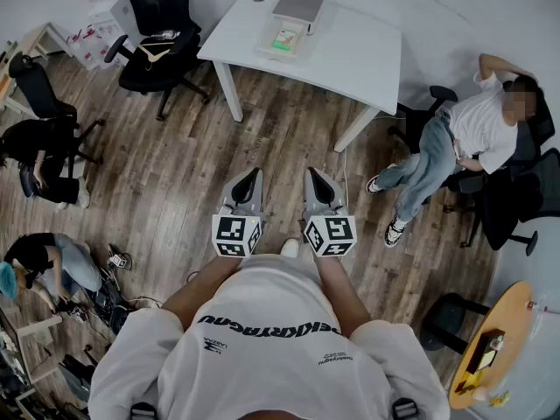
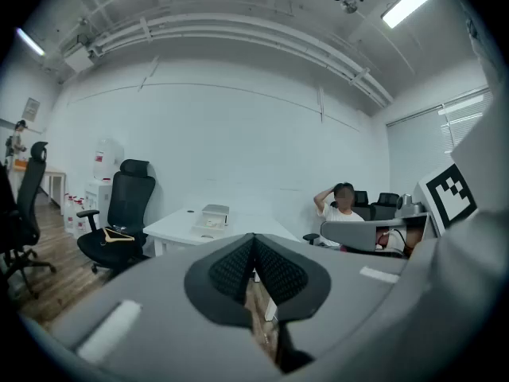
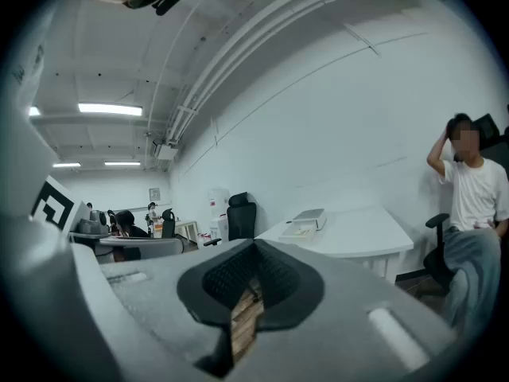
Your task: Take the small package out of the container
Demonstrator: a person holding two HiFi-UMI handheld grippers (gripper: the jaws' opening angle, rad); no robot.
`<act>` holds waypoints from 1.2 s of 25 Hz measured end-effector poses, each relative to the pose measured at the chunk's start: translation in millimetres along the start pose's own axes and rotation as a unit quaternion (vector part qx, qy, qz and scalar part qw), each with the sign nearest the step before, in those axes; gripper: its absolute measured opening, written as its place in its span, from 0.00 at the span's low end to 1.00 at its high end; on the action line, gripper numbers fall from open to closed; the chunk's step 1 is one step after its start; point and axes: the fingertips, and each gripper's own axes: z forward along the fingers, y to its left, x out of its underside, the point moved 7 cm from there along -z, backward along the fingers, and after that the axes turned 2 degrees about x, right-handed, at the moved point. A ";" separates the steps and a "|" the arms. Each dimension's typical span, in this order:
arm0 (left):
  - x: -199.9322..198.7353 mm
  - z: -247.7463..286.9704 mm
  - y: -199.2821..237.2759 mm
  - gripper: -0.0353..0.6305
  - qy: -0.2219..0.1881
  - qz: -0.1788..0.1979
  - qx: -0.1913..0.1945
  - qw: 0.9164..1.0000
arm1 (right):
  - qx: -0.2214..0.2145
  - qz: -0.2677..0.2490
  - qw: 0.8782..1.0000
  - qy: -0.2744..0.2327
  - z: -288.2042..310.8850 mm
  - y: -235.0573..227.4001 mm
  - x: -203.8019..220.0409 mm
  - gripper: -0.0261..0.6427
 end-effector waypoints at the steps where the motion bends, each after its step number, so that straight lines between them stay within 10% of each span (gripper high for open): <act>1: 0.0 1.6 -1.5 0.06 -0.001 0.000 0.000 1.000 | 0.000 -0.001 1.000 0.000 0.1 -2.0 0.1 0.04; 30: 18.3 34.6 -70.4 0.06 -0.001 0.013 -0.031 0.999 | -0.037 -0.029 0.999 -0.012 -13.7 -66.6 -11.9 0.04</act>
